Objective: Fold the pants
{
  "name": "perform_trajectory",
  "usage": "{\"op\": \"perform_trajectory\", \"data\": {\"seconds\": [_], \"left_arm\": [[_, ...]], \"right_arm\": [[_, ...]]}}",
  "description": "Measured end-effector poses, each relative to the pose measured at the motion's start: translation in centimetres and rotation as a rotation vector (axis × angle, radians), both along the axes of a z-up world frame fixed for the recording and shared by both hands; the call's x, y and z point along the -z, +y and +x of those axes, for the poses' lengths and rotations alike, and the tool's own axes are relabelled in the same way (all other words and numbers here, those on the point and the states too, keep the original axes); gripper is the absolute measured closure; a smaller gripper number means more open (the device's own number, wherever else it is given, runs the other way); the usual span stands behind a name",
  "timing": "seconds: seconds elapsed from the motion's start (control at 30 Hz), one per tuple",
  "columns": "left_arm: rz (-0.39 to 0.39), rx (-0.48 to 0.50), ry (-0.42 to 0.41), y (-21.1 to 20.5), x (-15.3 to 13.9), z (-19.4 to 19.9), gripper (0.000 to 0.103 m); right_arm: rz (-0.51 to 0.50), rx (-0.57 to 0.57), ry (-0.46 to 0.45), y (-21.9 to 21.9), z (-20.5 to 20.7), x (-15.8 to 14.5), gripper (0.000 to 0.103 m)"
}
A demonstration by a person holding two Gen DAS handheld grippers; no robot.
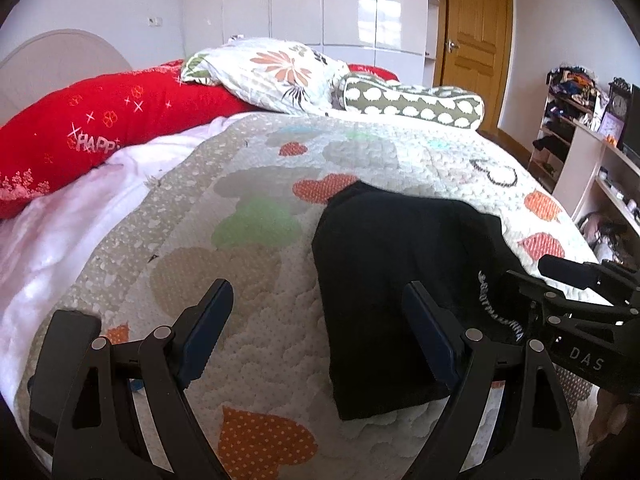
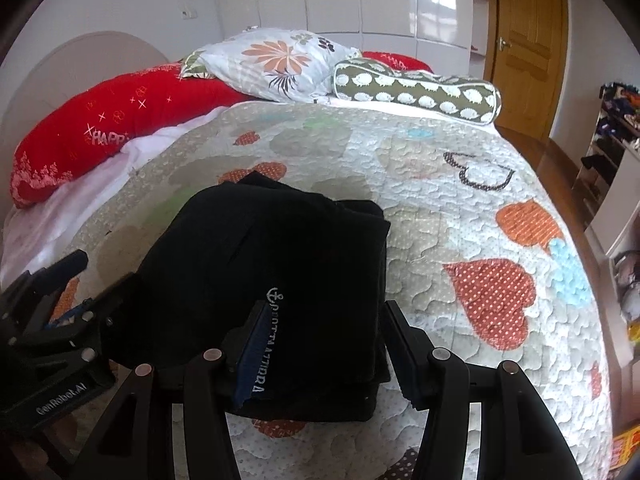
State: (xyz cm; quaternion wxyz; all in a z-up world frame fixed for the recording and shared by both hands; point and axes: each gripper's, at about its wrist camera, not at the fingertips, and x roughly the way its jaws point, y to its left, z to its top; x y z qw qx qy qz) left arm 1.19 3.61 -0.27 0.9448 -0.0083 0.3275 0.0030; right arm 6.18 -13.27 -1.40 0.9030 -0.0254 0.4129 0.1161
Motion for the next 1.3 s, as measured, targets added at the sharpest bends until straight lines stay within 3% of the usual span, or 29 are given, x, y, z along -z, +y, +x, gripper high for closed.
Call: {"op": "perform_trajectory", "data": {"seconds": [0.7, 1.3], "left_arm": [[0.008, 0.017, -0.017, -1.2, -0.1, 0.1, 0.016], [0.005, 0.008, 0.024, -1.1, 0.6, 0.8, 0.016]], "right_arm": [[-0.005, 0.046, -0.009, -0.9, 0.5, -0.1, 0.047], [-0.02, 0.047, 0.015, -0.6, 0.9, 0.7, 0.046]]}}
